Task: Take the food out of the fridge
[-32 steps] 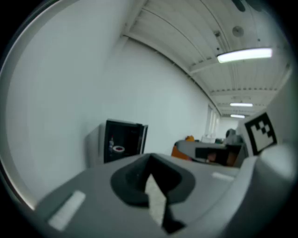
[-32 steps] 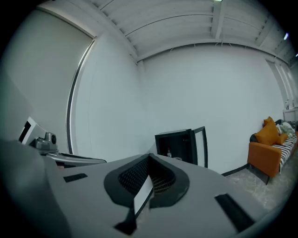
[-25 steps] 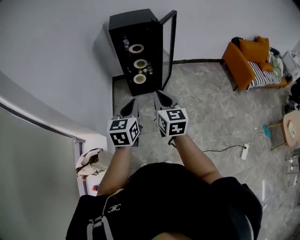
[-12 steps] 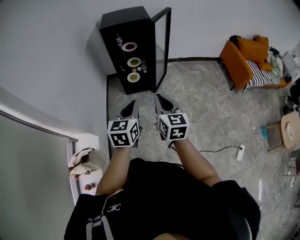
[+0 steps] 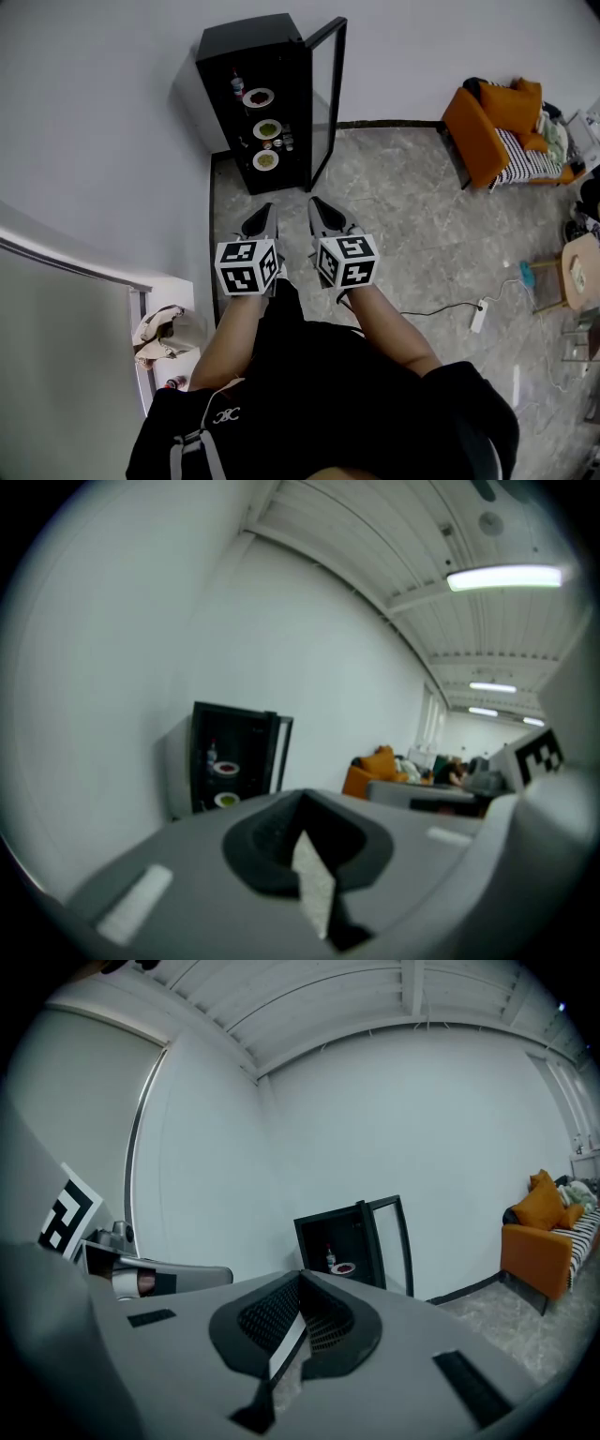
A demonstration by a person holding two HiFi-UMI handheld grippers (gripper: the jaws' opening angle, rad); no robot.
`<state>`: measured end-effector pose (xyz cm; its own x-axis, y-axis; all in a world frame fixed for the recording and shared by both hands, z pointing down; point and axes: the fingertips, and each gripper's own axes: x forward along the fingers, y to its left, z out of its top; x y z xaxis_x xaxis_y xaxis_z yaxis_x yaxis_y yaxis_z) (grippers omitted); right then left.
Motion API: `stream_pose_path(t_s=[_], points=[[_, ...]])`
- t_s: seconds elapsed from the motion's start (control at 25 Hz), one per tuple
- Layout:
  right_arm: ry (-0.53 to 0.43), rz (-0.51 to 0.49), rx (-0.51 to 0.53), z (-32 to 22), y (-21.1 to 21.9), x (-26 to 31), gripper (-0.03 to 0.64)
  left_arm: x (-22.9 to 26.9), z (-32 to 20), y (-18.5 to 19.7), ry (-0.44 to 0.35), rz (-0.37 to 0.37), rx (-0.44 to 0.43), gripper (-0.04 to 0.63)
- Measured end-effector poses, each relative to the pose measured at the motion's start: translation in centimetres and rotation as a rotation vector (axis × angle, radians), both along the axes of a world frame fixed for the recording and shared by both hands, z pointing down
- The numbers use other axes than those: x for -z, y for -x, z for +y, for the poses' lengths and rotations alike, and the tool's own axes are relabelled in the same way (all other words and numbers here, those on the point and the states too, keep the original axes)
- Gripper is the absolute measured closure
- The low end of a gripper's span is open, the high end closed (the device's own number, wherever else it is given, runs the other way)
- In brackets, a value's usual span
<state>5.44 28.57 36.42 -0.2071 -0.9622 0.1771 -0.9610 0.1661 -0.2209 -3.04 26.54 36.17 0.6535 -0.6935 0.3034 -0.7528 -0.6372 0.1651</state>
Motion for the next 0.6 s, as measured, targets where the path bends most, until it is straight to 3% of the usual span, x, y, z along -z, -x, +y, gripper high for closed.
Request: stream_pose_path(t_s=[0.28,0.6], points=[[0.003,0.043,-0.018,-7.3,-1.3,-0.8,0.618,-0.8,-8.0,-1.1,0.005,0.031,-0.002,0.597],[0.012,0.052,-0.046,-20.3,-2.2,0.7,0.618,0.3,-21.3,-1.8,0.004,0.053,-0.016,0.597]])
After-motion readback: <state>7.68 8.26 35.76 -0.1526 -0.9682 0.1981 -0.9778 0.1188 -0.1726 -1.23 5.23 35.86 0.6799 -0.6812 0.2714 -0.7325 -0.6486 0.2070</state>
